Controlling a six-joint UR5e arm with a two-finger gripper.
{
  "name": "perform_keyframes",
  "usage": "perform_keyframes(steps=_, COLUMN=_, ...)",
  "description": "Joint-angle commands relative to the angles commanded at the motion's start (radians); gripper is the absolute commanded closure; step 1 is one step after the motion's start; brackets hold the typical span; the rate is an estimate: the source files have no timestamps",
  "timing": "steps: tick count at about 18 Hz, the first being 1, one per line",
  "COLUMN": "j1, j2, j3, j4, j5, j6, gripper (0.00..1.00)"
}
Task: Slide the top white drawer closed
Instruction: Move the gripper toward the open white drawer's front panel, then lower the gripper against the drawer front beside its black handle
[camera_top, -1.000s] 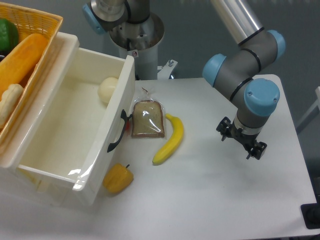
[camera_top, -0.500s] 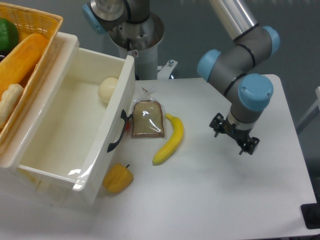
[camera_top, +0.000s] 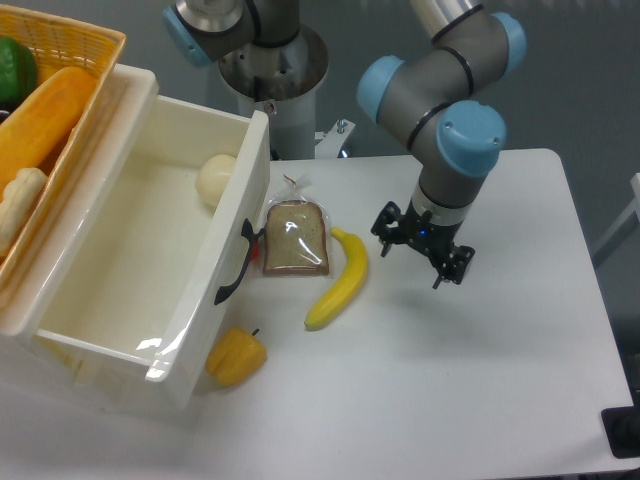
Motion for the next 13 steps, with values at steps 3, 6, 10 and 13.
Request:
perform_keyframes(steps=3, j1=-0.028, j2=0.009, j3=0.012, j4=-0.058, j5=0.0, j6=-0.063, gripper=0.36)
perform_keyframes(steps=6, j1=-0.075, j2=0.012, j3=0.038, j4=-0.089, j5=-0.002, j6=-0.155, gripper=0.56)
perform_keyframes(steps=10, j1=-0.112, j2=0.014, j3=0.063, j4=-0.114, j5=-0.076, j6=-0.249, gripper=0.79)
perform_keyframes(steps=13, j1=-0.112, j2=0.014, j3=0.089, j4=-0.185, j5=-0.214, j6=-0.251, gripper=0.82)
